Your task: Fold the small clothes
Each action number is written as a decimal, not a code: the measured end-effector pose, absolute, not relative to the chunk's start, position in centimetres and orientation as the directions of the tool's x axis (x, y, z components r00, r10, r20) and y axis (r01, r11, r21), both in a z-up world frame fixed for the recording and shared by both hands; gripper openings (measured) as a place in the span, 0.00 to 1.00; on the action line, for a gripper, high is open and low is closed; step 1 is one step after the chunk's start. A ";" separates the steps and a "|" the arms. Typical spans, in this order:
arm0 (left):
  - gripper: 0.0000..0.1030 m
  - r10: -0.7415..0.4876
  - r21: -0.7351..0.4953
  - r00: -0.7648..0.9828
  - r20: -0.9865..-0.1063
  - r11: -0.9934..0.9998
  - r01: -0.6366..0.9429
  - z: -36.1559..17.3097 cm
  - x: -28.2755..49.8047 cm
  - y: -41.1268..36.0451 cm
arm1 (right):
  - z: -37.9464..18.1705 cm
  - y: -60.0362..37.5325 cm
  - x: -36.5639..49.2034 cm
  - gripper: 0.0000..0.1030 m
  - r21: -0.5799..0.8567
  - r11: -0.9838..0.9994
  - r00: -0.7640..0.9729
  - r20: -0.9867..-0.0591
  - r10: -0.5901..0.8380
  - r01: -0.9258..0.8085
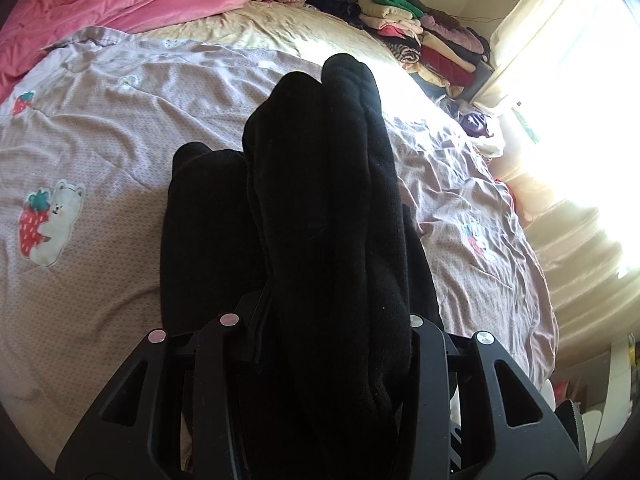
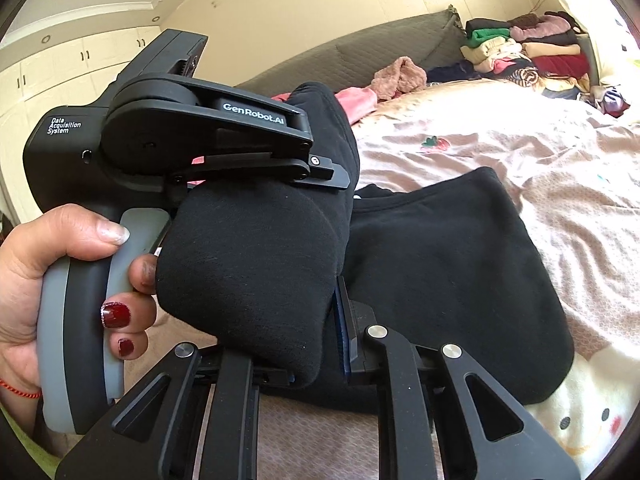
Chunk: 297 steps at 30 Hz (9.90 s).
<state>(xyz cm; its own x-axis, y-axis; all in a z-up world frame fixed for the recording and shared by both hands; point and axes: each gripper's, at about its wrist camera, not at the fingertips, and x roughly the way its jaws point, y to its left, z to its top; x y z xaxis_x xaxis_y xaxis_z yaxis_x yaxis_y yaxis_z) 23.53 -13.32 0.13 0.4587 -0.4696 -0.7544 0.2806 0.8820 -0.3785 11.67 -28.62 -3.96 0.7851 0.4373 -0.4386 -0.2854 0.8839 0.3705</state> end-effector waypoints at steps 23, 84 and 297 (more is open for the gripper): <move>0.67 -0.449 -0.319 0.527 -0.721 0.891 0.323 -1.3 20.8 -10.6 | -5.8 -34.5 8.4 0.15 0.462 0.868 0.765 -0.487 0.422 -0.185; 0.75 -0.431 -0.247 0.502 -0.750 0.886 0.391 -3.8 18.0 -11.7 | -3.5 -37.2 16.3 0.32 0.282 0.951 0.676 -0.678 0.290 -0.125; 0.91 -0.044 -0.045 0.663 -0.747 0.999 0.016 0.8 9.3 7.4 | -4.9 -53.3 -11.1 0.96 0.048 0.755 0.610 -0.624 -0.488 0.654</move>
